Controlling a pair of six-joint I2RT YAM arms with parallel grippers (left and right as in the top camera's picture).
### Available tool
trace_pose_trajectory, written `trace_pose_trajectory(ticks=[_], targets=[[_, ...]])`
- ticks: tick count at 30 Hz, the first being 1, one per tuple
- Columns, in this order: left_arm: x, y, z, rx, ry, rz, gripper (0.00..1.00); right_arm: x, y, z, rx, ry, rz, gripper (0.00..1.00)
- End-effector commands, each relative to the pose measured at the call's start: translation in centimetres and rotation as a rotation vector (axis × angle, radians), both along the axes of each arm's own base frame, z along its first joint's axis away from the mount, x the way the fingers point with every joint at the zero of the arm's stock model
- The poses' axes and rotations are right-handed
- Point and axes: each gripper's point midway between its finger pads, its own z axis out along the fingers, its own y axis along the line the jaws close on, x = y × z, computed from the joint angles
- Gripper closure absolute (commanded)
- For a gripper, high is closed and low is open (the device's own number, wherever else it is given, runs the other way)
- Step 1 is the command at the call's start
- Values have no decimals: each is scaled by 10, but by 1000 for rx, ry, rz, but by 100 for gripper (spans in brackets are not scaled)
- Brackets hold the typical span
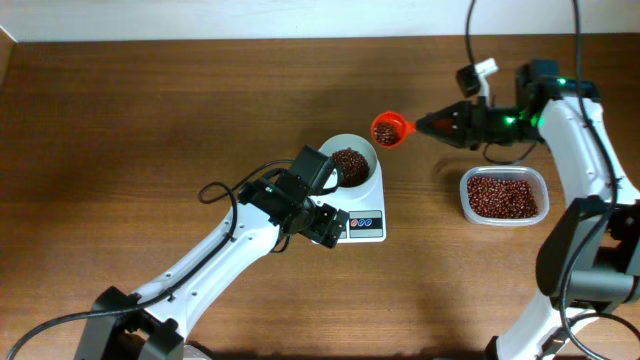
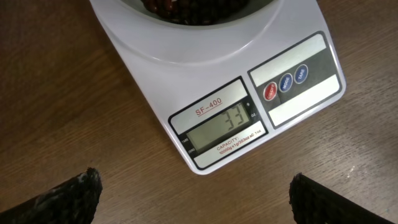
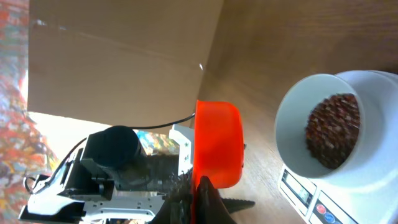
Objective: Scoop item into bowl and weigh 50g on scale
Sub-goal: 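Carry the filled scoop over the white bowl with the right gripper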
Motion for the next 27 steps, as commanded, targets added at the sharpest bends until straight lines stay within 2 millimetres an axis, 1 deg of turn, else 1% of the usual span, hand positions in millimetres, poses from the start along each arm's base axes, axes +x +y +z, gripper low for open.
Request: trace_pose_trajectory(ticks=[1, 3, 6, 12, 14, 16, 17, 21, 24, 27], targets=[[-1, 1, 3, -1, -11, 9, 1, 1, 18, -1, -39, 53, 16, 96], [-1, 1, 3, -1, -11, 9, 1, 6, 25, -8, -87, 52, 13, 96], [-1, 1, 3, -1, -11, 9, 1, 13, 27, -16, -146, 48, -4, 96], [-1, 1, 3, -1, -11, 9, 1, 22, 20, -36, -275, 23, -42, 96], [-1, 1, 3, -1, -11, 9, 1, 24, 20, -41, -313, 11, -46, 96], [-1, 1, 3, -1, -11, 9, 1, 25, 26, -41, -316, -9, -36, 96], [-1, 1, 3, -1, -11, 9, 1, 25, 33, -41, -326, -35, -24, 96], [-1, 1, 3, -1, -11, 9, 1, 27, 47, -55, -433, -75, -10, 96], [-1, 1, 3, -1, -11, 9, 1, 23, 63, -54, -438, -139, 36, 96], [-1, 1, 3, -1, -11, 9, 1, 23, 69, -53, -435, -158, 45, 96]])
